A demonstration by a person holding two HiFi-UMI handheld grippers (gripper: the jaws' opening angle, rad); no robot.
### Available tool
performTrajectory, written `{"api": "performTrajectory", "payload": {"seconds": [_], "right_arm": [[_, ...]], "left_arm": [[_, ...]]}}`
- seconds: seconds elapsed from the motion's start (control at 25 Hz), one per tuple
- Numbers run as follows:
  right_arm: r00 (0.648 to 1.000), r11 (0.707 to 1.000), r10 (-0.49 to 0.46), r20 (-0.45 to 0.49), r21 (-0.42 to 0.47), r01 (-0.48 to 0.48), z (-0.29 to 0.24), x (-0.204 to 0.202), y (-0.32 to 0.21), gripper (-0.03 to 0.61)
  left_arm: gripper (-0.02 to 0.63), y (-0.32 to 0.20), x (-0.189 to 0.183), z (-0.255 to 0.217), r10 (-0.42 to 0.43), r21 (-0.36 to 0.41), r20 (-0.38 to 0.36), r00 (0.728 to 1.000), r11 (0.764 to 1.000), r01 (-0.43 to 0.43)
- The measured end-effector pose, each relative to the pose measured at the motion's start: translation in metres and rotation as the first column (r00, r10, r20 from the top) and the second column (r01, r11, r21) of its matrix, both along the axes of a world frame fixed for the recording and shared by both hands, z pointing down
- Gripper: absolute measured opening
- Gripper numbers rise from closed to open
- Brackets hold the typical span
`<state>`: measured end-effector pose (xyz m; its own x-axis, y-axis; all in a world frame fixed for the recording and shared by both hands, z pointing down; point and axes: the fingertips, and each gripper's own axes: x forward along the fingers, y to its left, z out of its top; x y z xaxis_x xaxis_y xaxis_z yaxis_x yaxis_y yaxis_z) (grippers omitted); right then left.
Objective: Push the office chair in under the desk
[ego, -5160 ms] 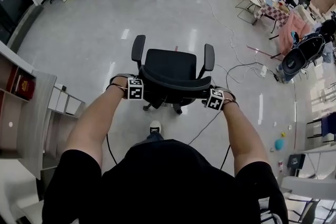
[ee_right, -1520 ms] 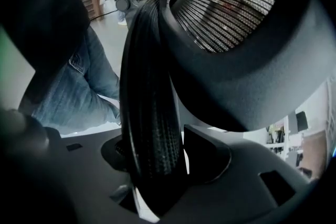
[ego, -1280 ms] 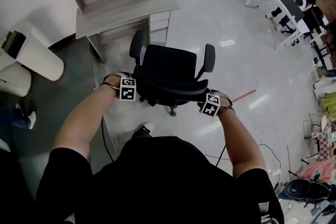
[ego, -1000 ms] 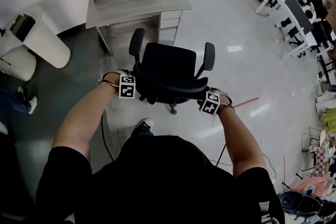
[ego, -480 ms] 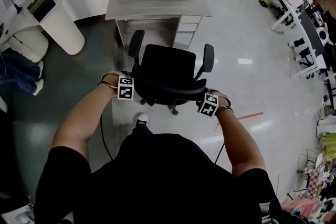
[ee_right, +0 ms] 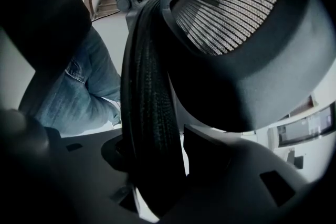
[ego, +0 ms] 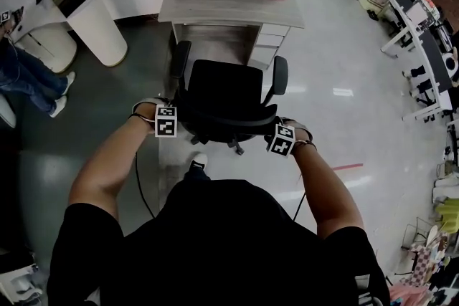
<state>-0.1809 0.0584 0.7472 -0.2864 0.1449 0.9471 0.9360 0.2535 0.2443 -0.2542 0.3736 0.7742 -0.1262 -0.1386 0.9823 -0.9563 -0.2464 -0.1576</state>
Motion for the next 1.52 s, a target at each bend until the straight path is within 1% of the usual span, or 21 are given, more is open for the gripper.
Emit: {"api": "performTrajectory", "payload": {"seconds": [0.24,0.52,0.84,1.08,1.36,1.52], "right_arm": [[0.999,0.999,-0.047,-0.007,0.005,0.047,0.001,-0.011,0.014,0.221],[0.997,0.997,-0.070,-0.017,0.013,0.070,-0.001,-0.019,0.018,0.224],[0.994,0.995,-0.098,-0.047,0.031,0.099,0.000,-0.026,0.007,0.225],[0.995,0.995,-0.094,-0.032,0.023,0.095,-0.003,-0.044,0.005,0.225],[0.996,0.996,-0.085,-0.012,0.028,0.085,-0.001,-0.086,0.009,0.227],[0.996,0.996,-0.084,-0.013,0.029,0.085,0.000,-0.113,0.015,0.225]], "left_arm": [[0.222,0.017,0.004,0.000,-0.055,0.009,0.005,0.998,0.998,0.055],[0.221,0.023,0.008,-0.003,-0.084,0.023,0.001,0.996,0.996,0.084],[0.215,0.015,0.009,-0.003,-0.104,0.040,0.001,0.995,0.994,0.104],[0.213,0.013,-0.008,-0.005,-0.105,0.034,0.003,0.994,0.994,0.105],[0.212,0.019,-0.042,-0.004,-0.122,0.027,0.000,0.993,0.992,0.122],[0.212,0.024,-0.068,-0.004,-0.124,0.028,0.000,0.992,0.992,0.124]]}}
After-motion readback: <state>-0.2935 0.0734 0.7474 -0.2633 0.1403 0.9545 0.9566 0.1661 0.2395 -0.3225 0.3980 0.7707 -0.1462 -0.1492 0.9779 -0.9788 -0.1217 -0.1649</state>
